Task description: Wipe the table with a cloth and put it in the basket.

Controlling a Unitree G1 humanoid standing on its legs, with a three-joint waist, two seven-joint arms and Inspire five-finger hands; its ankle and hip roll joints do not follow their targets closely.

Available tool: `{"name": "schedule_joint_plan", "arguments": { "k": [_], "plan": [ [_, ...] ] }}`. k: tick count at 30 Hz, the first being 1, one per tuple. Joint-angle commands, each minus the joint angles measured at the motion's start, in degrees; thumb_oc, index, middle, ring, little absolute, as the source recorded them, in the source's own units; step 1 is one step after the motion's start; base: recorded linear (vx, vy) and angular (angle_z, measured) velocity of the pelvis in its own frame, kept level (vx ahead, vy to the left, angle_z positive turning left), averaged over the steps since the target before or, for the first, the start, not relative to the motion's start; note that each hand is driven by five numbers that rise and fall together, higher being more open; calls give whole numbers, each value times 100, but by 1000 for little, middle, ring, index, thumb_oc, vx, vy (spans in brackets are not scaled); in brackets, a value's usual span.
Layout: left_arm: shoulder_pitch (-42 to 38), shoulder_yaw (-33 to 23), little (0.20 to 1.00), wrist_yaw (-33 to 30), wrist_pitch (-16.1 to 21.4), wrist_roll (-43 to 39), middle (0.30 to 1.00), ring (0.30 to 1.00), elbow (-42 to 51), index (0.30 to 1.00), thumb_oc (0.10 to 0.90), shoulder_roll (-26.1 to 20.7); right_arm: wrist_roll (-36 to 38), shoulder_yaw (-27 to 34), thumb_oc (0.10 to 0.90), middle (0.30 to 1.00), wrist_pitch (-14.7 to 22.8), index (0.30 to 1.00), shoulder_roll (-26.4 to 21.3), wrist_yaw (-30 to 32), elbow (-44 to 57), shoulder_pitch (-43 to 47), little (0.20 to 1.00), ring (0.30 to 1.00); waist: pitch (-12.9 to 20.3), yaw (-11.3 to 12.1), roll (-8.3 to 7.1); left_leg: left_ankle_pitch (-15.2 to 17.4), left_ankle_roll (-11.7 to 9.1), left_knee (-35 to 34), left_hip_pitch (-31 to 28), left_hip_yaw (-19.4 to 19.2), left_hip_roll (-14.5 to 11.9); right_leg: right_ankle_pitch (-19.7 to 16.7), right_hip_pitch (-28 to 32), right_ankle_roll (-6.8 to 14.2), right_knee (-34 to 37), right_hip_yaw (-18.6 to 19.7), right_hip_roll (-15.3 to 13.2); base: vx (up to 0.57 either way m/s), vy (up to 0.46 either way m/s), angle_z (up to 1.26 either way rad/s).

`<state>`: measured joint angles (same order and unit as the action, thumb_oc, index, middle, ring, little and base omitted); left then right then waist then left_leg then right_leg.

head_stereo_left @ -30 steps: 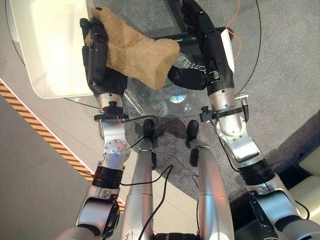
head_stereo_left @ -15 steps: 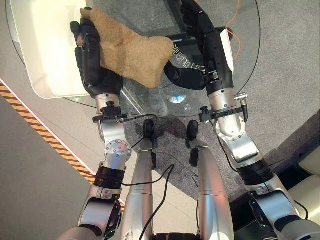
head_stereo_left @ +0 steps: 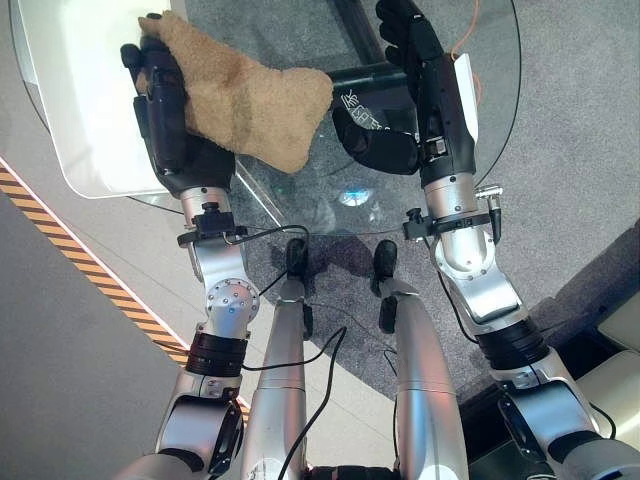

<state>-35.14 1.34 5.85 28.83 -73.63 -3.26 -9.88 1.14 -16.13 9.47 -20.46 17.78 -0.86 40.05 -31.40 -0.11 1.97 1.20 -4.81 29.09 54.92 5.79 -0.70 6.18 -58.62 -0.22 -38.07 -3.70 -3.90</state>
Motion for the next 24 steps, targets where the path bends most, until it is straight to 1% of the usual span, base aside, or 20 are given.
{"name": "schedule_joint_plan", "arguments": {
  "k": [1, 4, 12, 14, 16, 20, 22, 24],
  "plan": [
    [-471, -313, 200, 416, 592, 278, 300, 300, 1121, 300, 100, -245, -258, 353, 800, 900, 841, 900, 74, 333, 1012, 294, 900, 900, 160, 39, 58, 125, 510, -153, -191, -435, 350, 137, 324, 91, 174, -113, 200, 0, 0, 0],
    [-422, -345, 200, 501, 618, 211, 300, 300, 1103, 300, 100, -256, -363, 441, 800, 900, 922, 900, 61, 508, 920, 218, 900, 900, 160, 30, 72, 132, 520, -141, -173, -434, 356, 143, 300, 93, 146, -99, 203, 0, 0, 0],
    [-413, -366, 200, 496, 623, 200, 300, 300, 1100, 300, 100, -280, -528, 603, 800, 900, 936, 900, -14, 892, 717, 129, 900, 900, 160, 6, 69, 152, 529, -137, -188, -428, 351, 146, 305, 99, 137, -82, 208, 0, 0, 0],
    [-424, -368, 200, 495, 637, 213, 300, 300, 1065, 300, 100, -307, -573, 651, 800, 900, 957, 900, -53, 1095, 600, 104, 900, 900, 160, 2, 64, 155, 527, -130, -189, -427, 348, 141, 307, 104, 136, -85, 202, 0, 0, 0],
    [-414, -411, 200, 543, 660, 161, 300, 300, 982, 300, 100, -351, -655, 739, 800, 900, 899, 900, -119, 1437, 436, 44, 900, 900, 160, -12, 53, 157, 519, -137, -200, -427, 340, 135, 321, 110, 154, -82, 204, 0, 0, 0],
    [-412, -440, 200, 632, 703, 73, 300, 300, 836, 300, 100, -419, -564, 872, 800, 900, 844, 900, -273, 1848, 25, 27, 900, 900, 160, -11, 58, 171, 518, -143, -222, -419, 331, 145, 345, 118, 153, -71, 207, 0, 1, -1],
    [-405, -466, 200, 732, 725, -29, 300, 300, 722, 300, 100, -463, -399, 1000, 800, 900, 813, 900, -363, 2123, -426, -23, 900, 900, 160, -5, 71, 195, 529, -157, -266, -411, 329, 159, 376, 125, 147, -73, 205, 1, 6, -5],
    [-405, -475, 200, 764, 723, -65, 300, 300, 689, 300, 100, -474, -196, 1036, 800, 900, 816, 900, -402, 2171, -596, -22, 900, 900, 160, 2, 73, 200, 528, -166, -281, -407, 324, 158, 387, 129, 151, -74, 205, 0, 1, -2]
  ]
}}
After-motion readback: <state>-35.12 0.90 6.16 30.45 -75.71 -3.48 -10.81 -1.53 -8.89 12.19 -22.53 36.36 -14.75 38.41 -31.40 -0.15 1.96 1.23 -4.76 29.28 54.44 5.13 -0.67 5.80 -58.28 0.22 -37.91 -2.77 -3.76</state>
